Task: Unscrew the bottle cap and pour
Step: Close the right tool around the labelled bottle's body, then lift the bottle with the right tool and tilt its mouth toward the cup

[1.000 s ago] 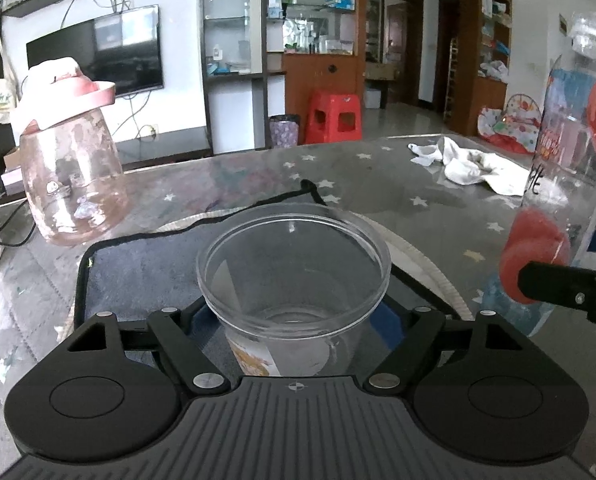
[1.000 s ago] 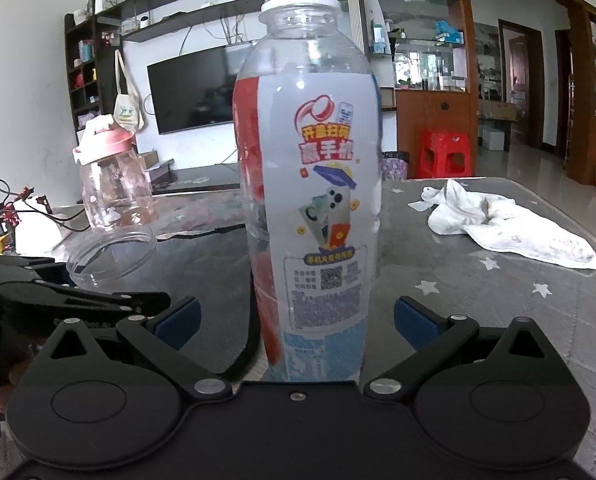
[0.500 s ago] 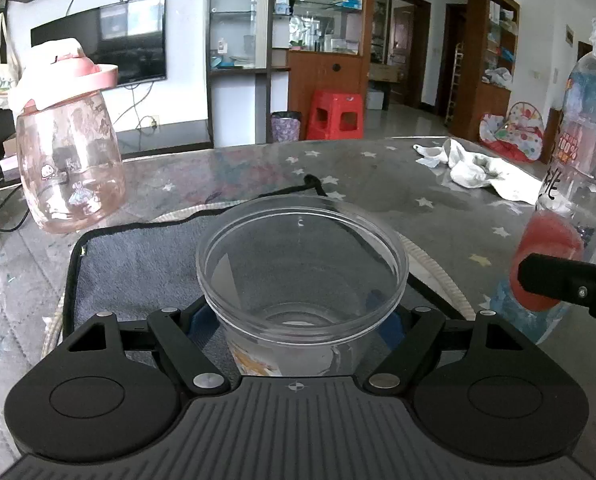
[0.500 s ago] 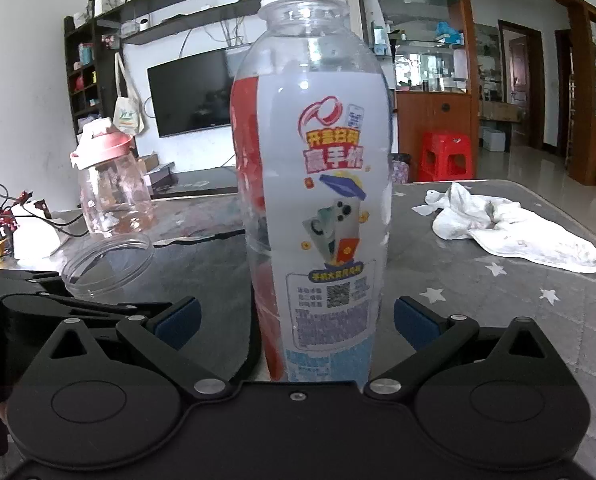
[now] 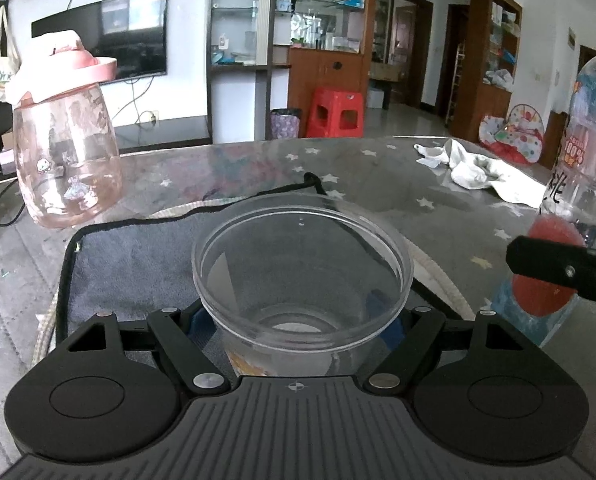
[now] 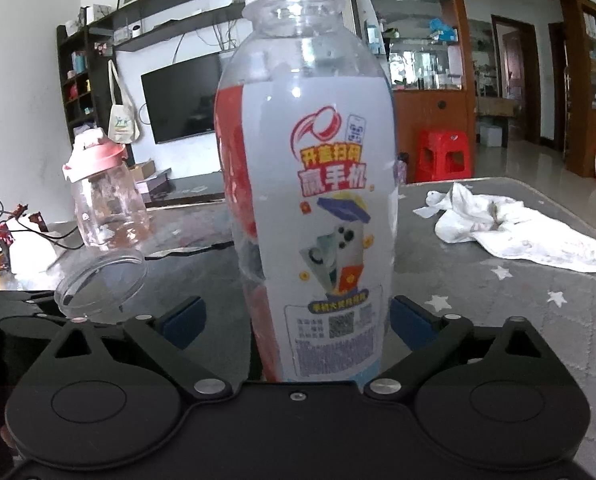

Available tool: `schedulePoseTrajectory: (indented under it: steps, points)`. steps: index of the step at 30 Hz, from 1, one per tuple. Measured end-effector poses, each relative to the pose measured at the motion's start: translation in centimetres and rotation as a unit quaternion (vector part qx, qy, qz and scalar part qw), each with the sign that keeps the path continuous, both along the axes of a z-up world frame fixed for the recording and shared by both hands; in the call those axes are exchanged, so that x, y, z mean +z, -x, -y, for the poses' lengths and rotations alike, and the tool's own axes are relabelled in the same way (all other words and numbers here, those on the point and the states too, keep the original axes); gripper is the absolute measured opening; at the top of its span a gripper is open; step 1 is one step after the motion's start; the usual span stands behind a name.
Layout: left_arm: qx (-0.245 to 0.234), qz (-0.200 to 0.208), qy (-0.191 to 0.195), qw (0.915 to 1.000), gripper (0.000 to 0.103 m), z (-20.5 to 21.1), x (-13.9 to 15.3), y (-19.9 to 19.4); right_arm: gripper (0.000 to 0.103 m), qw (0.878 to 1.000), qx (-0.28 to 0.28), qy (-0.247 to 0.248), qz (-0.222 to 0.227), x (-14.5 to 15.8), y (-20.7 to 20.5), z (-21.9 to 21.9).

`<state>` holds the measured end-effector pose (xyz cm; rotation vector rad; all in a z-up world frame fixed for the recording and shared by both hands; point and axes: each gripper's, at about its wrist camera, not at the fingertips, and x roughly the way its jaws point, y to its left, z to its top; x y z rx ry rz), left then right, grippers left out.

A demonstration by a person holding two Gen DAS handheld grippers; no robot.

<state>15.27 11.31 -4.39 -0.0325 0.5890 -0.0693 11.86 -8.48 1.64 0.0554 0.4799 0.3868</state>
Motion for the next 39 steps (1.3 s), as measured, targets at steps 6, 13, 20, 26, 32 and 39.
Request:
schedulePoseTrajectory:
  steps: [6,13,20,26,32,39]
  points:
    - [0.0,0.003,0.001,1.0,0.079,0.0,0.1,-0.1,0.081,1.0,-0.009,-0.005,-0.004,-0.1,-0.1,0.1]
    - [0.002,0.0,0.001,1.0,0.078,-0.2,0.1,-0.2,0.065,1.0,-0.022,-0.007,-0.002,0.0,0.0,0.5]
    - [0.004,-0.005,-0.001,1.0,0.076,0.2,-0.5,-0.6,0.064,1.0,-0.025,-0.012,-0.003,-0.1,-0.1,0.5]
    - [0.006,-0.003,0.001,1.0,0.075,0.0,-0.1,-0.2,0.064,1.0,-0.025,-0.004,0.006,0.2,0.1,0.5]
    - [0.008,0.0,0.003,1.0,0.075,-0.1,0.3,0.3,0.064,1.0,-0.022,0.006,0.018,0.7,0.5,0.3]
    - [0.01,0.003,0.006,0.9999,0.075,-0.3,0.8,0.9,0.064,0.999,-0.016,0.018,0.028,1.2,1.2,0.1]
